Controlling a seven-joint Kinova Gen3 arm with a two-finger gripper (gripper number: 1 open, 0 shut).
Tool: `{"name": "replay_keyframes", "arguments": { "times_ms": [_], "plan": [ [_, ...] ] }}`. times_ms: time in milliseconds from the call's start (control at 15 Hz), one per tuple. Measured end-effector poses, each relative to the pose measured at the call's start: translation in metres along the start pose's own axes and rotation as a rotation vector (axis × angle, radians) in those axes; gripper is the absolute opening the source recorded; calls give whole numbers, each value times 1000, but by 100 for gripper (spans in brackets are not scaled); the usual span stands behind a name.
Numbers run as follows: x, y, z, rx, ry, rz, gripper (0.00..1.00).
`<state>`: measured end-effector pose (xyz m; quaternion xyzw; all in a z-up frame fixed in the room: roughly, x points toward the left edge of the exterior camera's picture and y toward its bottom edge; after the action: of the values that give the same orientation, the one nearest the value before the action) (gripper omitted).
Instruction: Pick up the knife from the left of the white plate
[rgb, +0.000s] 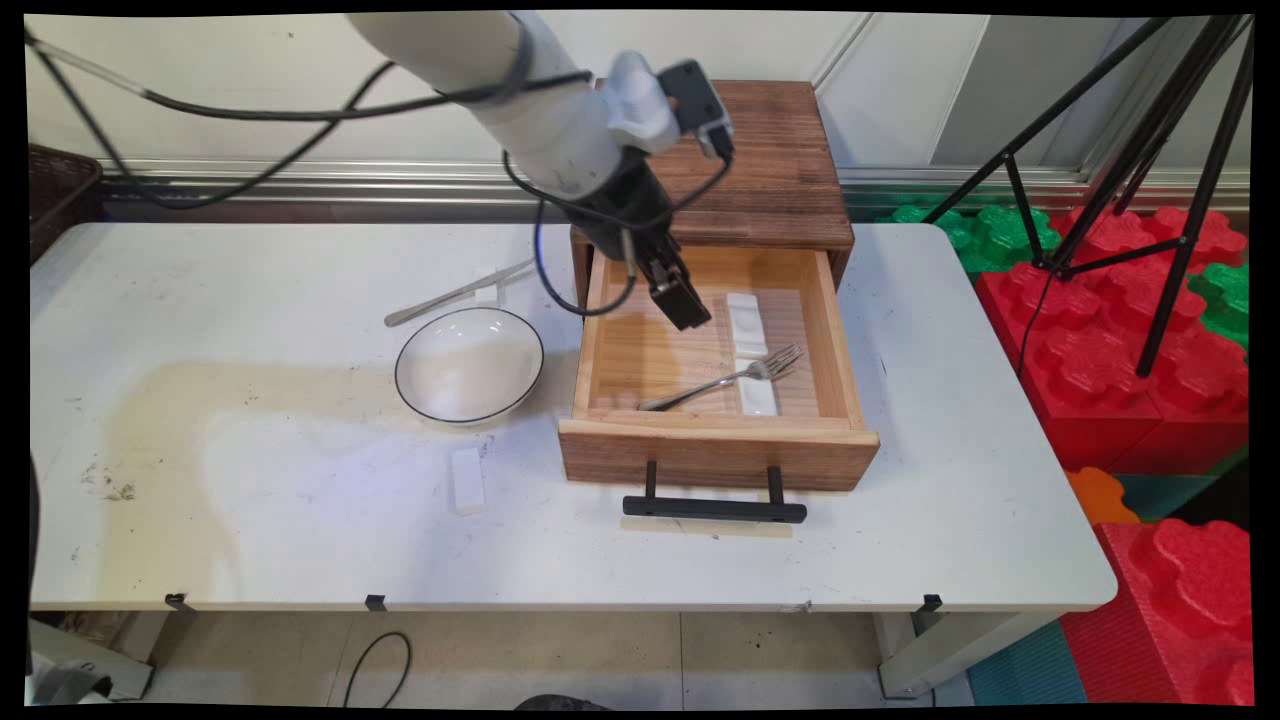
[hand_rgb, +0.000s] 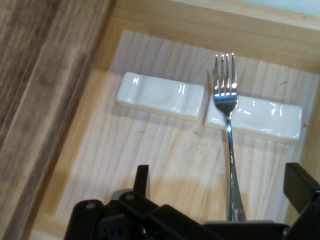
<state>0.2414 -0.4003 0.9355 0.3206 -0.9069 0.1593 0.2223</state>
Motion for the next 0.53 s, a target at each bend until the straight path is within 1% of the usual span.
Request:
{"name": "replay_keyframes", "arguments": {
  "times_ms": [533],
  "plan": [
    [-28,-15,-44,46,50,-50,100]
  ]
}}
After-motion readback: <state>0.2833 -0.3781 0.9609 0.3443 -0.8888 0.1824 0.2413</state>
